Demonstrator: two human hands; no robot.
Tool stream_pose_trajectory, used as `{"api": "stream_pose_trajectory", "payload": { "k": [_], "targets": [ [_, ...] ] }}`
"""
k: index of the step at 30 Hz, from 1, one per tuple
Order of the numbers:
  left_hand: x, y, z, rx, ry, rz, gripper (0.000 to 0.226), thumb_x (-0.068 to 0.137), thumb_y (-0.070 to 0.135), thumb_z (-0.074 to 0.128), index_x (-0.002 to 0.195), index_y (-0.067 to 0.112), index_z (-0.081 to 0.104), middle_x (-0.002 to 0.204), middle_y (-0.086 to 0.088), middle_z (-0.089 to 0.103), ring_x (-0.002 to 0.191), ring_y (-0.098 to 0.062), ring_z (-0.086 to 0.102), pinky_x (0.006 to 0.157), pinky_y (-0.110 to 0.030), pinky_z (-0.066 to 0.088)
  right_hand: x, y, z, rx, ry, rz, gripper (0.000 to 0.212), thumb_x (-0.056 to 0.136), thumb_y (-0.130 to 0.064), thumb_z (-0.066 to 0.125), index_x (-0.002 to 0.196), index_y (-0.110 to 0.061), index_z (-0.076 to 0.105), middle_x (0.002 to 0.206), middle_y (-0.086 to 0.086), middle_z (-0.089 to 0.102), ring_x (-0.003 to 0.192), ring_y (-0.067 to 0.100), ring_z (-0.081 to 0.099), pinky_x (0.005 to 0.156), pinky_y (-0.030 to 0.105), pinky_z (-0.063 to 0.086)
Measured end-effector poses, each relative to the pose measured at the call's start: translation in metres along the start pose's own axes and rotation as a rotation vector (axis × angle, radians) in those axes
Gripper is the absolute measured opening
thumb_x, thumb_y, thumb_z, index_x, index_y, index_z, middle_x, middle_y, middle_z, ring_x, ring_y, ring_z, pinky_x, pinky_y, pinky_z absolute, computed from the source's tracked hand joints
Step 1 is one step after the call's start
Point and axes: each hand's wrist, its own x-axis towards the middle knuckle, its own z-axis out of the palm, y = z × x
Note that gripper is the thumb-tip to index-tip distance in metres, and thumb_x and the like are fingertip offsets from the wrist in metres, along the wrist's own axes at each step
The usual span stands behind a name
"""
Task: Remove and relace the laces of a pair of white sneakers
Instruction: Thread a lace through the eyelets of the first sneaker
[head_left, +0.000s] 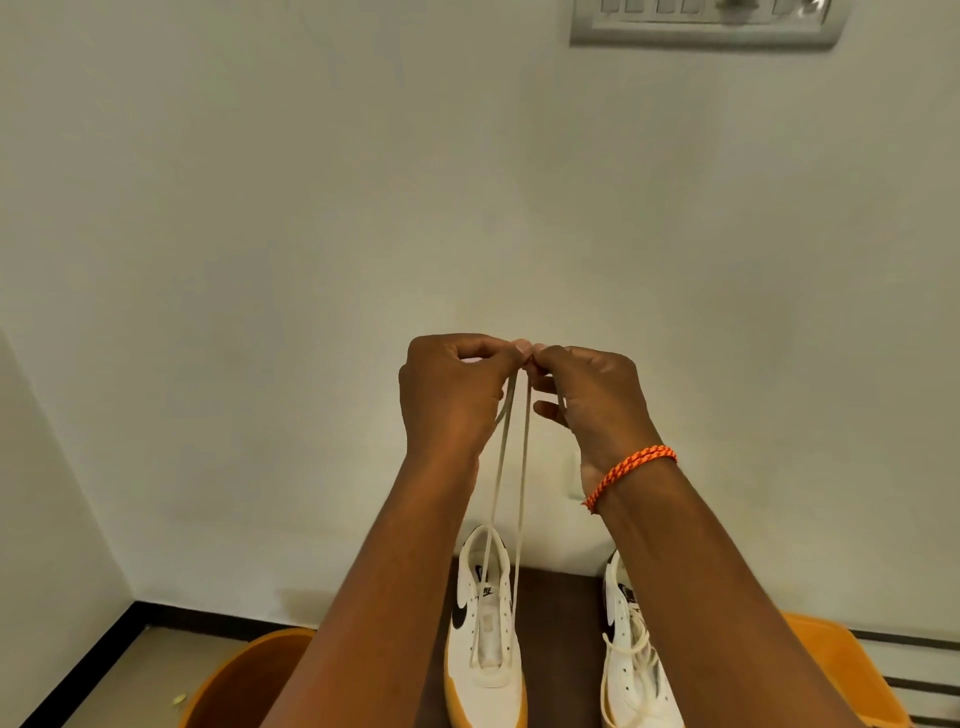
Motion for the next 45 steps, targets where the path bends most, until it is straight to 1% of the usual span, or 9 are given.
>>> {"api": "stream_pose_trajectory", "payload": {
  "k": [9,13,16,19,24,29,33,41,45],
  "targets": [
    [0.005,0.005,-0.003,-0.161,0.02,-0.038,0.017,0.091,0.031,0.083,0.09,0.014,0.084,0.082,0.0,0.081,0.084,-0.02,0.08,0.092,-0.039,0.064,-0.004,0.0,0.006,0.114,0.011,-0.137,0.02,0.096,-0.028,0.071,0.084,-0.016,0.081,0.085,0.003,0.079,0.088,0.018,0.074,0.079,0.036,0.059],
    [0.005,0.004,-0.004,-0.195,0.069,0.007,0.023,0.096,0.036,0.075,0.091,0.015,0.084,0.082,0.002,0.081,0.083,-0.016,0.079,0.089,-0.033,0.063,-0.008,0.003,0.008,0.272,-0.025,-0.216,0.036,0.104,-0.016,0.052,0.084,-0.016,0.081,0.092,0.011,0.079,0.094,0.028,0.076,0.089,0.042,0.061],
    [0.005,0.003,-0.004,-0.185,0.077,0.05,0.014,0.097,0.032,0.075,0.091,0.022,0.084,0.082,0.006,0.081,0.083,-0.013,0.079,0.087,-0.029,0.064,-0.008,0.005,0.01,0.323,-0.044,-0.261,0.047,0.104,-0.006,0.045,0.081,-0.022,0.082,0.093,0.011,0.079,0.091,0.03,0.076,0.085,0.041,0.062],
    [0.008,0.001,-0.004,-0.143,0.089,0.118,0.004,0.094,0.026,0.078,0.093,0.029,0.081,0.086,0.01,0.081,0.086,-0.011,0.078,0.087,-0.032,0.065,-0.007,0.009,0.014,0.247,-0.008,-0.342,0.028,0.104,-0.003,0.054,0.098,-0.012,0.08,0.094,0.007,0.079,0.094,0.027,0.076,0.081,0.034,0.063],
    [0.012,-0.001,-0.004,-0.126,0.103,0.177,0.01,0.092,0.018,0.081,0.1,0.024,0.081,0.094,0.008,0.081,0.09,-0.013,0.078,0.089,-0.04,0.065,-0.004,0.009,0.019,0.23,0.086,-0.424,0.009,0.094,-0.003,0.073,0.102,-0.008,0.073,0.089,0.006,0.077,0.083,0.025,0.077,0.075,0.033,0.064],
    [0.013,-0.003,-0.004,-0.126,0.126,0.217,0.013,0.091,0.018,0.083,0.1,0.024,0.076,0.095,0.005,0.08,0.086,-0.014,0.079,0.084,-0.038,0.067,-0.001,0.008,0.019,0.294,0.132,-0.367,0.03,0.089,-0.006,0.08,0.112,-0.004,0.061,0.089,0.012,0.078,0.08,0.026,0.079,0.078,0.041,0.065],
    [0.015,0.001,-0.005,-0.174,0.136,0.218,0.022,0.089,0.015,0.084,0.107,0.015,0.072,0.094,0.002,0.08,0.081,-0.015,0.08,0.08,-0.035,0.067,0.001,0.009,0.02,0.274,0.131,-0.347,0.03,0.089,-0.008,0.081,0.113,-0.006,0.062,0.091,0.012,0.079,0.082,0.026,0.079,0.081,0.044,0.065],
    [0.017,0.009,-0.003,-0.17,0.108,0.237,0.03,0.09,0.019,0.084,0.117,0.018,0.07,0.103,0.0,0.08,0.084,-0.015,0.08,0.082,-0.035,0.066,0.002,0.003,0.016,0.3,0.08,-0.365,0.025,0.092,-0.005,0.076,0.113,-0.006,0.062,0.092,0.011,0.078,0.083,0.027,0.078,0.08,0.041,0.065],
    [0.011,0.002,-0.007,-0.177,0.089,0.211,0.03,0.094,0.017,0.079,0.121,0.016,0.066,0.106,-0.002,0.079,0.078,-0.02,0.079,0.073,-0.034,0.067,0.001,0.007,0.011,0.281,0.052,-0.369,0.024,0.094,-0.004,0.074,0.114,-0.004,0.06,0.094,0.013,0.077,0.081,0.029,0.076,0.073,0.038,0.064]
  ]
}}
